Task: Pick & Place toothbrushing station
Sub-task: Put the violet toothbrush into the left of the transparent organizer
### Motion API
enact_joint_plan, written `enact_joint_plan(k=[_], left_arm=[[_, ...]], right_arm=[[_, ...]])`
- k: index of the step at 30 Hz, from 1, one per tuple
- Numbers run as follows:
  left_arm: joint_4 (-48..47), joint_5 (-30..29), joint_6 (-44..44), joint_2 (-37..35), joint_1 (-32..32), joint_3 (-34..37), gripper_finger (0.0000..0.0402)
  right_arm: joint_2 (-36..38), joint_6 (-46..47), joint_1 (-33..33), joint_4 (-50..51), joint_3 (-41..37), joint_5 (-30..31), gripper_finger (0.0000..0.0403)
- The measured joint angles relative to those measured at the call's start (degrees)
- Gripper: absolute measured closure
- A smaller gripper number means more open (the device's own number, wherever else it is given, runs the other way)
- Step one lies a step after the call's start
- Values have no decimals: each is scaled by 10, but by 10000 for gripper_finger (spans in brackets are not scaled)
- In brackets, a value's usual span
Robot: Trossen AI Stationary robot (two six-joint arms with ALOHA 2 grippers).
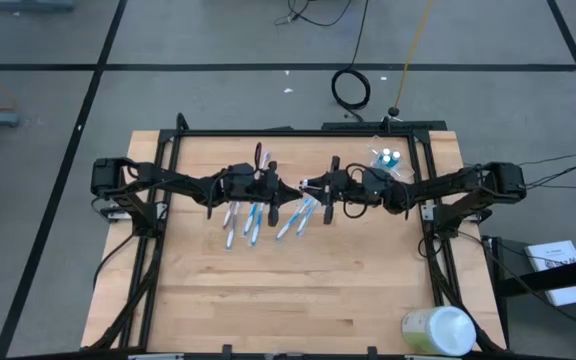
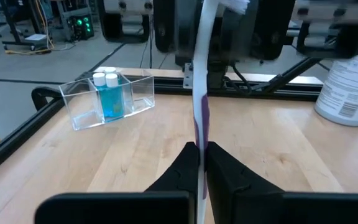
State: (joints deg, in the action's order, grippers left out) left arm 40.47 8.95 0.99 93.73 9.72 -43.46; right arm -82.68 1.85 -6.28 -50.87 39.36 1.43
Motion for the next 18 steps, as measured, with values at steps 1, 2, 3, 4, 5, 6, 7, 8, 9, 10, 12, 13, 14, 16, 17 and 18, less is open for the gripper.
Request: enact_joint_plan(k=[1, 2, 3, 4, 5, 6, 7, 8, 9, 10, 12, 13, 14, 16, 17, 18], left_arm=[[3, 0, 0, 0, 0, 0, 384], [3, 0, 0, 0, 0, 0, 378], [3, 0, 0, 0, 0, 0, 373], [3, 0, -2, 0, 0, 0, 370], [3, 0, -2, 0, 0, 0, 368], [4, 0, -2, 0, 0, 0, 369], [4, 0, -2, 0, 0, 0, 372], [4, 0, -3, 0, 0, 0, 376], [3, 0, -3, 0, 0, 0, 381], [3, 0, -3, 0, 0, 0, 386], [4, 0, -3, 0, 0, 0, 391], [3, 0, -3, 0, 0, 0, 391], [3, 0, -3, 0, 0, 0, 391], [4, 0, -4, 0, 0, 0, 380], [4, 0, -5, 0, 0, 0, 375], [3, 0, -5, 0, 0, 0, 370]], right_arm=[[2, 0, 0, 0, 0, 0, 353], [1, 0, 0, 1, 0, 0, 353], [0, 0, 0, 5, 0, 0, 353], [-1, 0, 0, 6, 0, 0, 353], [-3, 0, 0, 5, 0, 0, 353], [-7, 0, 0, -2, 0, 0, 353], [-9, 0, 0, -1, 0, 0, 353], [-10, 0, 0, 4, 0, 0, 353], [-11, 1, 0, 6, -1, 0, 353], [-11, 2, 0, 4, -1, 0, 353], [-9, 3, 0, -1, -1, 0, 353], [-9, 3, 0, -1, -1, 0, 353], [-10, 3, 0, 2, -1, 0, 353], [-10, 3, 0, 2, -1, 0, 356], [-10, 2, 0, 1, -1, 0, 358], [-10, 1, 0, 1, -1, 0, 361]])
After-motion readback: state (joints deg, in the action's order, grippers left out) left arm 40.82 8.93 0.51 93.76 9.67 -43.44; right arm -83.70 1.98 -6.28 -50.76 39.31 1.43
